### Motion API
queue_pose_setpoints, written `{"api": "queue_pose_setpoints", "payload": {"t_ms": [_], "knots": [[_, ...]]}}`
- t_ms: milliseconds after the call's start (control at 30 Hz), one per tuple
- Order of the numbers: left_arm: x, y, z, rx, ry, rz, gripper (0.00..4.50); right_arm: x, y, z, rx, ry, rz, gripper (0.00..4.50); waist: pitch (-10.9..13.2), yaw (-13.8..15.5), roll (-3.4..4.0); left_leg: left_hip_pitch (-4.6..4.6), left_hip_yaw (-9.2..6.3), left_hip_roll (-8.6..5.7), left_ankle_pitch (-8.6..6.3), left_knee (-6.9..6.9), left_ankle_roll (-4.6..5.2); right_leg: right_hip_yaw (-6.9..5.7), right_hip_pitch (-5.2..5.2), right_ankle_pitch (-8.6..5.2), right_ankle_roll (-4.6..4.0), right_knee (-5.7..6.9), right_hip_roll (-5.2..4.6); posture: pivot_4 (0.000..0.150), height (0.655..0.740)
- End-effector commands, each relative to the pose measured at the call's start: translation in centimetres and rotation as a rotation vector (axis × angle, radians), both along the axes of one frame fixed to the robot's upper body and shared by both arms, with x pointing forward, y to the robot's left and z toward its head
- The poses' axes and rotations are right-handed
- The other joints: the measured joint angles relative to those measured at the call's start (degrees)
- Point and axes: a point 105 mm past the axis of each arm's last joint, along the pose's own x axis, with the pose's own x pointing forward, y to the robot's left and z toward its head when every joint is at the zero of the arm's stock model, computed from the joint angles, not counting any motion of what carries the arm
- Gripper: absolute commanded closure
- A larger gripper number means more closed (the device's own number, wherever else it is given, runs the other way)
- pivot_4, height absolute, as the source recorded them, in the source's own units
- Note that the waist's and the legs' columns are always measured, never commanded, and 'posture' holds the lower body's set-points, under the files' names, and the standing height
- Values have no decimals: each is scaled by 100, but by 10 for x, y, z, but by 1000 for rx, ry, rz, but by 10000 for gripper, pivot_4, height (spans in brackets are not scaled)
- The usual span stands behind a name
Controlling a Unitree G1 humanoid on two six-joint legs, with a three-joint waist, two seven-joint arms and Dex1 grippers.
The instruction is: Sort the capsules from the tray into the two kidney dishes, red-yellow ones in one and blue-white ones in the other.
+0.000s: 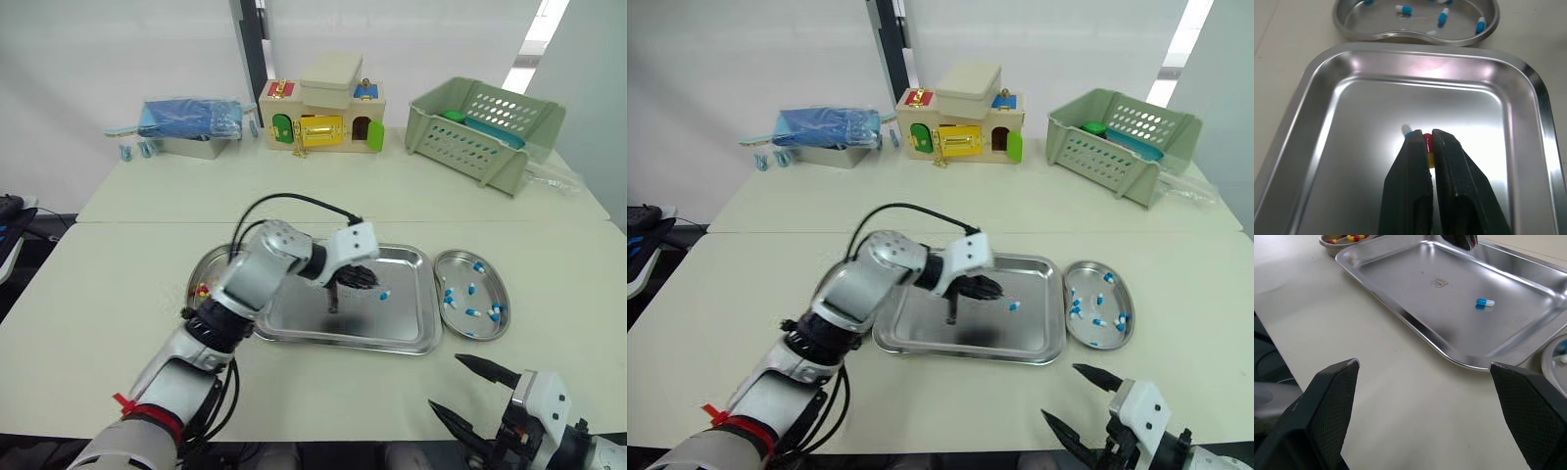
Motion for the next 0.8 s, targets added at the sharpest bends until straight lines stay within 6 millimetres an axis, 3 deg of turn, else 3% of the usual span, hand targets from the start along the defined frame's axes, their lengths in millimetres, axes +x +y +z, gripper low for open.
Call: {"api": "queue_pose_setpoints", "payload": {"t_ms": [33, 433, 600, 800], "knots": [[-2, 28, 17, -39, 0, 121, 44827, -3, 1, 5, 2, -15, 88, 0, 0, -5, 0, 0, -1, 0, 0, 0, 0, -1, 0, 0, 0, 0, 0, 1500, 7400], [6, 168, 5, 72, -49, 648, 44827, 7, 3, 2, -9, -9, 207, 0, 1, 15, -2, 3, -4, 2, -1, -2, 1, -2, 3, 0, 0, -1, 0, 1500, 7400], [1, 193, 1, 81, -45, 747, 44827, 12, 4, 5, -6, -7, 221, 0, 1, 38, -3, 1, -4, 2, -1, -2, 1, -3, 2, 0, 0, -1, 0, 1500, 7400], [2, 202, -3, 75, -50, 791, 44827, 18, 8, 8, -6, -4, 231, 0, 1, 41, -6, 1, -3, 2, -1, -1, 1, -3, 2, 0, 0, -1, -1, 1500, 7400]]}}
